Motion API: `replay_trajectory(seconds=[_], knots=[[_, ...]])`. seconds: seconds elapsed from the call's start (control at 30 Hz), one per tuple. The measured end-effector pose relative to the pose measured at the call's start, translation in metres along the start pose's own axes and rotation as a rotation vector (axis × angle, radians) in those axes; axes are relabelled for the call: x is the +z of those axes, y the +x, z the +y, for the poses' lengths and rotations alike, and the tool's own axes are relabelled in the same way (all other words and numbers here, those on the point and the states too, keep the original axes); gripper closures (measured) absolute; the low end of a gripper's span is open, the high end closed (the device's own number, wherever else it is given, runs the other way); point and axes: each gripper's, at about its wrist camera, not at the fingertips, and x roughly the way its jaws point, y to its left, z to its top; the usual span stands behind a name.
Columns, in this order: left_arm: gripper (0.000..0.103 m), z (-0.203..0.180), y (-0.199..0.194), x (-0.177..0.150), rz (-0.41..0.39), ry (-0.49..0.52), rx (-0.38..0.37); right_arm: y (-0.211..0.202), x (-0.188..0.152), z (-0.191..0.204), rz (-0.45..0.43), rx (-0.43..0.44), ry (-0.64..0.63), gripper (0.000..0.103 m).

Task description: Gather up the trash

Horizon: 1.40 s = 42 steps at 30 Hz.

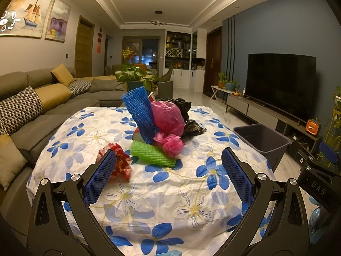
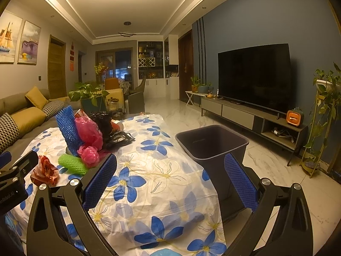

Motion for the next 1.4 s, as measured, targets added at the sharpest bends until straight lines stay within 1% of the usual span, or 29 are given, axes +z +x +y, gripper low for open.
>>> replay_trajectory(seconds=[1.4], knots=[[0.006,-0.0040,-0.0017,-0.0026,0.007,-0.005,-0.004,-0.0009,0.0011,-0.0013,-0.012,-0.014,0.002,0.005]])
